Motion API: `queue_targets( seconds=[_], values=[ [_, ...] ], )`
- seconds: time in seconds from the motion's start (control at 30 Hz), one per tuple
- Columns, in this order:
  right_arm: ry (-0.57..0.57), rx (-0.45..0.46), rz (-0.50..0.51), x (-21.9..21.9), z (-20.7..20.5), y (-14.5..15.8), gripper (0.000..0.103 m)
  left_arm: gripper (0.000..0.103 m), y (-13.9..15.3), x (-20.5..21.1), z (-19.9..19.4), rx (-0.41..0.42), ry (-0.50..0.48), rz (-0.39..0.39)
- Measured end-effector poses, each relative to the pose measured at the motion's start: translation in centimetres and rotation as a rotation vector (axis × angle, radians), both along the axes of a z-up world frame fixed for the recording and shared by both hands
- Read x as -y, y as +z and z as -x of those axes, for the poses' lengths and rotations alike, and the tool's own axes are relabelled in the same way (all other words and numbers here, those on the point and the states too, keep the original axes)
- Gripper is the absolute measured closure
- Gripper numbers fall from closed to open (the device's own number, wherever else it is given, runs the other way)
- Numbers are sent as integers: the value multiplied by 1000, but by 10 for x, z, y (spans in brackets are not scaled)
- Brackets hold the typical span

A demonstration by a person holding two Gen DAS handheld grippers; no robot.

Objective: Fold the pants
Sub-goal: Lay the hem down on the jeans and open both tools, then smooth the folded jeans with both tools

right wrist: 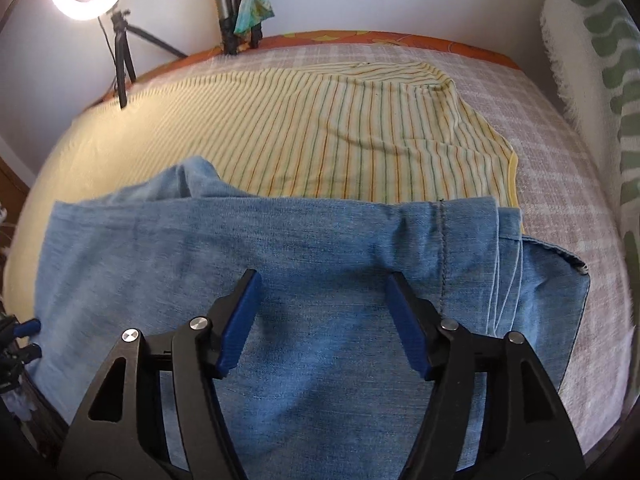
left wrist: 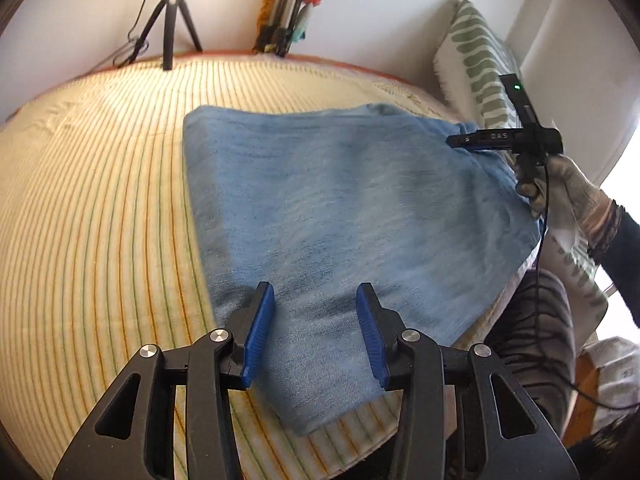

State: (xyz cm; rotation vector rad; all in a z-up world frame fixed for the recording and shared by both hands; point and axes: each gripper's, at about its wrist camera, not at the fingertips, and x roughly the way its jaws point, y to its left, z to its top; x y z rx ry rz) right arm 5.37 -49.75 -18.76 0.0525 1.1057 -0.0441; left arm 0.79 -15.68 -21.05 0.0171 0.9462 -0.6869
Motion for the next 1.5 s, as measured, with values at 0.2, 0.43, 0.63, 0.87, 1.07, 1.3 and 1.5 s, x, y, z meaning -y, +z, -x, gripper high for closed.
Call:
queue_targets(
  seconds=[0.2,0.43,0.63,0.87,1.07,1.3,1.5],
  values=[
    [-9,-6,42,-8,1,5,29,60,6,-10,3,12,51,-19],
    [7,58,12,-36,14,29,29,43,7,-21,-1,-51,179,-73],
    [109,88,-6,-92,17,51,29,43,4,-22,1,-66,197,-55],
    [229,65,-109,-160,5,61,29,43,-3,-24,3,-80,196,-30],
    [318,-7,-131,-224,-7,49,29,43,-5,-28,3,-73,195,-4],
    [358,-79,-146,-273,-23,29,29,43,-6,-32,7,-64,189,24],
    [348,-174,-171,-300,-44,3,36,52,-8,-34,11,-71,176,98]
  ],
)
